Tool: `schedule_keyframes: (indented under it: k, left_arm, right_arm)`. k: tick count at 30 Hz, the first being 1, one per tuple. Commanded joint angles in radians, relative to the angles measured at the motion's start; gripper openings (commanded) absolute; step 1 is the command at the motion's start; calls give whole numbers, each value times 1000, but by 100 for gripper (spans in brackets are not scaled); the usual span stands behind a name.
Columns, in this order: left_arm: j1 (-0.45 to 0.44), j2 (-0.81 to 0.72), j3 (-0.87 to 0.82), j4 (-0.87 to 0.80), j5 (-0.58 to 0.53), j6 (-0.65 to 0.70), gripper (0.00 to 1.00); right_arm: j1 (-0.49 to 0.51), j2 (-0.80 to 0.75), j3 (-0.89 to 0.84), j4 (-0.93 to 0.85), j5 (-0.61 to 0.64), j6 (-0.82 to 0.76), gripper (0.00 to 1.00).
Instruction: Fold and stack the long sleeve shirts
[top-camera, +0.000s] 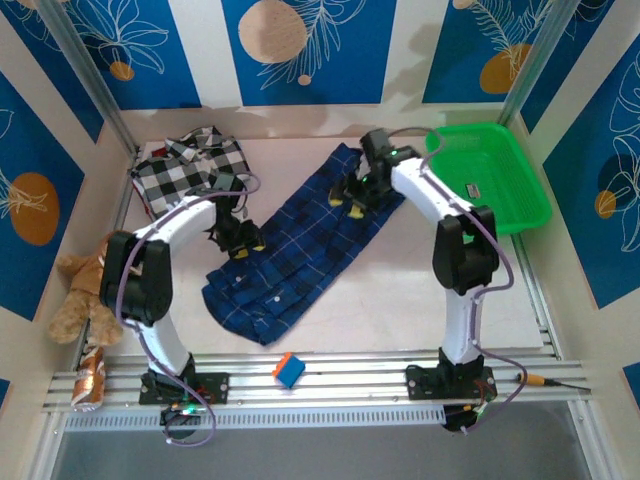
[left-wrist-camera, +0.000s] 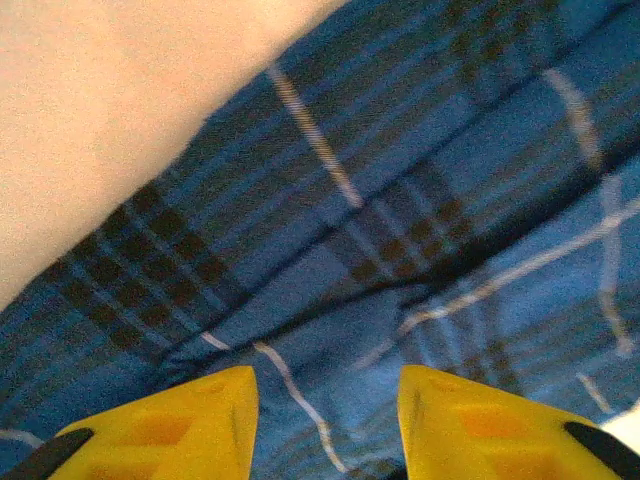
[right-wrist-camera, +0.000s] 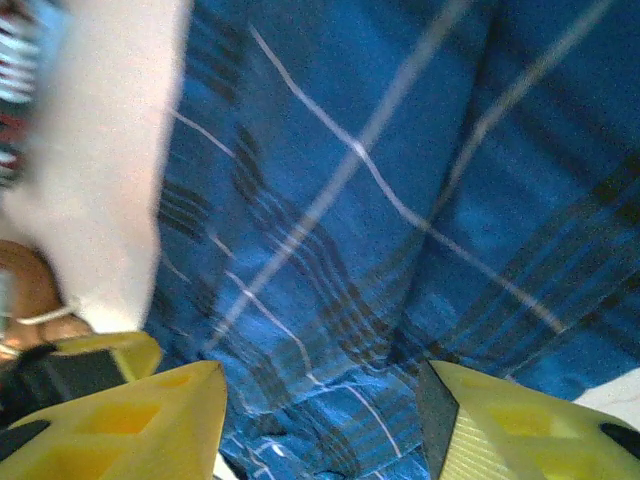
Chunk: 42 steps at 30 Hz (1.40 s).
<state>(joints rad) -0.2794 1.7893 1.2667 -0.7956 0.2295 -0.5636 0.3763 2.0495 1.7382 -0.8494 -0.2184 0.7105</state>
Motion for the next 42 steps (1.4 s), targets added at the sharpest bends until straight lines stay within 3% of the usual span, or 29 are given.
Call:
schedule_keyframes:
  k: [1, 7, 12, 18, 22, 29, 35, 38, 42]
  left_arm:
    - [2, 4, -28, -36, -36, 33, 38]
    - [-16, -61, -199, 45, 10, -15, 37]
    - [-100, -61, -269, 132, 73, -79, 37]
    - [-169, -33, -291, 277, 173, -176, 39]
    - [-187, -29, -275, 367, 267, -206, 46]
    - [-163, -177, -140, 266, 280, -176, 74]
    - [-61, -332, -100, 69, 178, -132, 83]
    - [23, -342, -149, -16, 139, -72, 83]
    - [38, -280, -172, -32, 114, 28, 80]
  right_arm:
    - [27, 74, -21, 32, -19, 51, 53]
    - [24, 237, 120, -81, 107, 73, 50]
    - [7, 348, 282, -116, 171, 120, 50]
    - [-39, 488, 508, -106, 151, 178, 50]
    - [-75, 556, 634, -13, 39, 188, 52]
    - [-97, 521, 748, -8, -130, 73, 64]
    - [-65, 245, 596, -209, -117, -140, 71]
    - [-46, 45, 337, -231, -89, -176, 72]
    - [-25, -197, -62, -171, -125, -141, 74]
